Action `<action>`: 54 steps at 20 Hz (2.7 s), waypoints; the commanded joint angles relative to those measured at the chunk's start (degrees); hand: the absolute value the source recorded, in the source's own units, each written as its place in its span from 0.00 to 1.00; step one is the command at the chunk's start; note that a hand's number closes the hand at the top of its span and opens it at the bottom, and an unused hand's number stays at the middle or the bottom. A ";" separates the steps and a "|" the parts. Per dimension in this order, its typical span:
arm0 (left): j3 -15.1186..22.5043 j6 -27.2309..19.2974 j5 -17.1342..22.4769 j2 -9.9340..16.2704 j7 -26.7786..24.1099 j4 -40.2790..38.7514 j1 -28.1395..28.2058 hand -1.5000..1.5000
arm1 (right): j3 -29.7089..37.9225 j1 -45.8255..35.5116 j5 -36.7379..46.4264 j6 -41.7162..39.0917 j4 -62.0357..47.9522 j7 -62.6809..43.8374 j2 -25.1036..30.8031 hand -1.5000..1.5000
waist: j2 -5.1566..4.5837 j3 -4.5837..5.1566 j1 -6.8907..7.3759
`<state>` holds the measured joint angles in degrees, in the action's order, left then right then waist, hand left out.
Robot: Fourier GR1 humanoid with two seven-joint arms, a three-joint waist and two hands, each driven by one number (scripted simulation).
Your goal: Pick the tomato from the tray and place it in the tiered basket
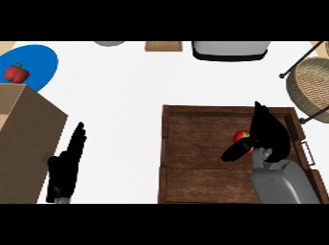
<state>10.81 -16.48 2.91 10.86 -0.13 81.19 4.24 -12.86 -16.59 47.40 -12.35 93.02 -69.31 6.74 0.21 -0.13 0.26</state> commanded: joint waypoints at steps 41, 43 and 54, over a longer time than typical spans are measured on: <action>-3.67 1.73 -1.87 -0.74 2.28 -0.25 0.52 0.50 | 25.83 11.30 15.47 9.05 -0.70 -0.28 -1.11 1.00 | -0.08 0.15 -1.48; -2.99 1.17 -2.02 -1.95 1.48 0.32 1.52 0.50 | 23.76 11.84 19.13 7.86 7.98 -3.89 -3.45 1.00 | 0.19 0.24 -1.65; -2.06 1.22 -2.73 -2.21 2.41 1.40 2.71 0.50 | 24.31 -1.43 38.42 -5.54 36.32 -7.31 -1.61 1.00 | 0.42 0.41 -0.94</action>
<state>7.98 -14.80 0.74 9.14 0.83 82.64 6.02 13.11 -12.72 79.52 -6.00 119.99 -66.25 2.56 0.71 0.06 -0.93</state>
